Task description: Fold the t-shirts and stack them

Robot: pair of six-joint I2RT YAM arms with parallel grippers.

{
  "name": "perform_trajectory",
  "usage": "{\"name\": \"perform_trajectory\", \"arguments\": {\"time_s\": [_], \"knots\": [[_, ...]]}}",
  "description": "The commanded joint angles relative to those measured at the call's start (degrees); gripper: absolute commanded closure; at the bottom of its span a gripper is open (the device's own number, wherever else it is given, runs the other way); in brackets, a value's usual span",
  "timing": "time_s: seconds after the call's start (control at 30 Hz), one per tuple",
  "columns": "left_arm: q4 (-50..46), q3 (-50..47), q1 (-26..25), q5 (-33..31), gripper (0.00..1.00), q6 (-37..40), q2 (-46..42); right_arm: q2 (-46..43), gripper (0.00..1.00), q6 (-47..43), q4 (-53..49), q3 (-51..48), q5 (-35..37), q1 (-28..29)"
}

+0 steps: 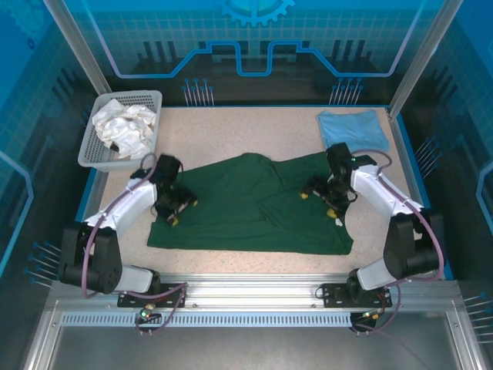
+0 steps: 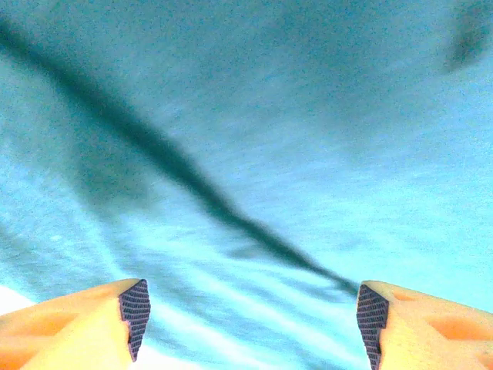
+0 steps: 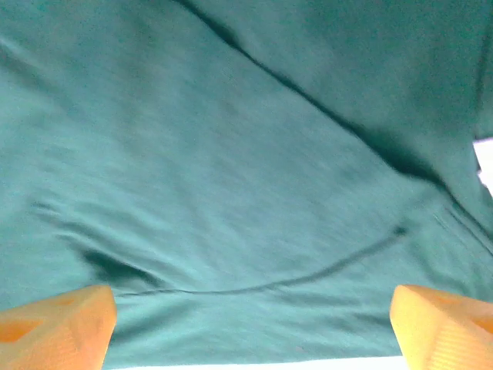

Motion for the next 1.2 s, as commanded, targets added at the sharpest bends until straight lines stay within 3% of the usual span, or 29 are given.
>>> {"name": "perform_trajectory", "arguments": {"time_s": [0.0,0.1,0.23,0.47,0.57,0.7,0.87,1.17], "knots": [[1.3,6.7,1.9,1.0,0.28,1.2,4.8,0.5,0.07,1.6,7.4,3.1,1.9,0.0],[8.1,9.4,3.9,8.0,0.36,-2.5,11.6,4.0,0.08,3.3,14.4,4.3,0.9,-0.5],[14.4,10.1,4.7,11.5,0.46,-8.5,18.2,8.5,0.08,3.7,18.6,7.2,2.5,-0.6],[14.7,10.6,4.6,9.0,0.49,-11.9,22.0,17.3,0.13,-2.0,14.0,18.9,0.1,-1.7],[9.3,12.0,3.4,5.6,0.51,-12.9,22.0,20.1,0.16,-3.7,10.9,22.7,-1.8,-1.7],[5.8,10.1,1.9,0.0,0.48,-12.3,18.7,20.6,0.16,-5.4,11.8,22.6,-2.8,-1.6],[8.4,9.1,1.1,3.4,0.51,-12.1,20.6,19.8,0.17,-6.0,13.3,19.7,-3.2,-2.0],[5.5,12.7,0.6,1.3,0.53,-9.3,24.5,20.6,0.2,-5.9,13.7,18.9,-5.0,-2.0]]}}
